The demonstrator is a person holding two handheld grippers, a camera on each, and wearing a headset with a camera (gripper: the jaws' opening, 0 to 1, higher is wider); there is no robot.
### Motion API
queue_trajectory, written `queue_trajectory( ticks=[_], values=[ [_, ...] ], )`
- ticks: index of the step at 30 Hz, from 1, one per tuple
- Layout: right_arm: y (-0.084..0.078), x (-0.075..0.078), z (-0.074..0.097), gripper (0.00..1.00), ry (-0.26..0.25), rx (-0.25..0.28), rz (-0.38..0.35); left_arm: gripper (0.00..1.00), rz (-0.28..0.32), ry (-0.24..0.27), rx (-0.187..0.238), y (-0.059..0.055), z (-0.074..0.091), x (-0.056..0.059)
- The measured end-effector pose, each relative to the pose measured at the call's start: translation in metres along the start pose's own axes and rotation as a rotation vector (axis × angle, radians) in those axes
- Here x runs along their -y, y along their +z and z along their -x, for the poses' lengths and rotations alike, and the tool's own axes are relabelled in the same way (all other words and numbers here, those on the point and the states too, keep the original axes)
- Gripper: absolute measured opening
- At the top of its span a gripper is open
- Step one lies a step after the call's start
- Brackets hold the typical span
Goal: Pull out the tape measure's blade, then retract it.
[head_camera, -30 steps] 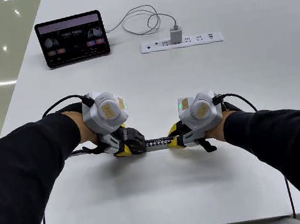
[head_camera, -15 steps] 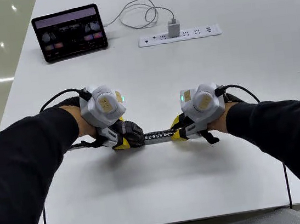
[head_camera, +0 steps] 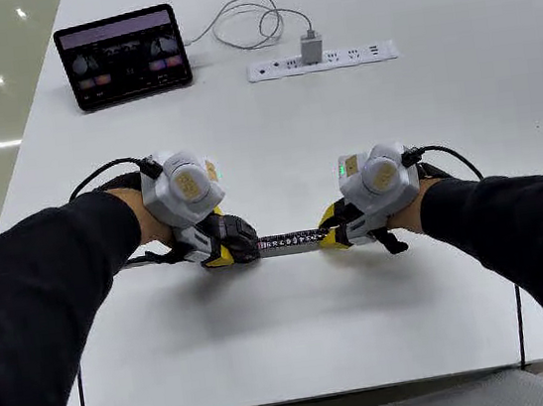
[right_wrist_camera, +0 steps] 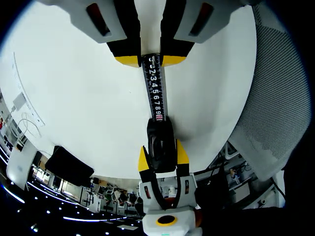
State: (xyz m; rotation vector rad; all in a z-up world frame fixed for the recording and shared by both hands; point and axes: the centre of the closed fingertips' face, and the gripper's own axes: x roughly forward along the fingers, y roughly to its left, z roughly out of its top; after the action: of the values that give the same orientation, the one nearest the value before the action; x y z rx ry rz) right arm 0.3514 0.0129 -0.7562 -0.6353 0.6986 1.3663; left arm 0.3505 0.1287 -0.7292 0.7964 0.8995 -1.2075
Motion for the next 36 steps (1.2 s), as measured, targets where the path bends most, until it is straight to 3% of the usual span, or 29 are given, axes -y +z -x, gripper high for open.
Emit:
queue_trajectory(
  ticks=[36],
  values=[
    [-0.028,0.006,0.029,0.09,-0.024,-0.031,-0.009,0.33,0.021,0.01,-0.002,0.0,-0.001,-0.001]
  ],
)
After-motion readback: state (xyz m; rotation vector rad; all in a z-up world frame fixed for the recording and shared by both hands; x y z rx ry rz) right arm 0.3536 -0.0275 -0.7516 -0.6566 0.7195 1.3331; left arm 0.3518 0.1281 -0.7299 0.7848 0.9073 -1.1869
